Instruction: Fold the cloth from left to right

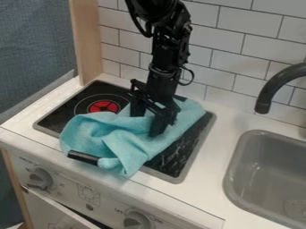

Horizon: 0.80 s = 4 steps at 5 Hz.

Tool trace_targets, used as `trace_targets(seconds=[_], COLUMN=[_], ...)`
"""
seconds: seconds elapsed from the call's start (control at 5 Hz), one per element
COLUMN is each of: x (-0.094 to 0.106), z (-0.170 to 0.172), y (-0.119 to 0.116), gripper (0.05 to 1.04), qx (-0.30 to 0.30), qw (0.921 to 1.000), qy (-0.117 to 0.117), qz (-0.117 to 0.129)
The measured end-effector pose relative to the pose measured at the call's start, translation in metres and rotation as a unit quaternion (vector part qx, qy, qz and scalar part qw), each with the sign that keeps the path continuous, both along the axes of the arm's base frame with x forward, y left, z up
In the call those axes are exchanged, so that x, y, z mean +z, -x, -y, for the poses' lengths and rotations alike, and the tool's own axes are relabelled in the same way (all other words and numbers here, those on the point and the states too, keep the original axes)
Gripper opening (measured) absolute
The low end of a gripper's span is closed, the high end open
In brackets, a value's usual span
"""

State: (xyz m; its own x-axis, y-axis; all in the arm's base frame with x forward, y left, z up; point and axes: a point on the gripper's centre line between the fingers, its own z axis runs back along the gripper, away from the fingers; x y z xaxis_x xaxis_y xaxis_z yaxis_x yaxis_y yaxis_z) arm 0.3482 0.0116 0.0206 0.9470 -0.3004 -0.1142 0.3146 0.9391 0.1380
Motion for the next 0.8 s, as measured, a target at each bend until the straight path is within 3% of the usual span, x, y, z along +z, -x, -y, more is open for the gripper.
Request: trace_targets(seconds=[0.2,0.4,0.8], x=[0.0,0.008,0.061], z=[0.001,0.003,0.007], y=[0.003,0.005,0.009], gripper=[1.015,1.007,0.999], qx=[0.003,0.003,0.0], qw=[1.0,0.9999,0.9991], qy=[0.002,0.009,0.029], qz=[-0.007,-0.008,0.031])
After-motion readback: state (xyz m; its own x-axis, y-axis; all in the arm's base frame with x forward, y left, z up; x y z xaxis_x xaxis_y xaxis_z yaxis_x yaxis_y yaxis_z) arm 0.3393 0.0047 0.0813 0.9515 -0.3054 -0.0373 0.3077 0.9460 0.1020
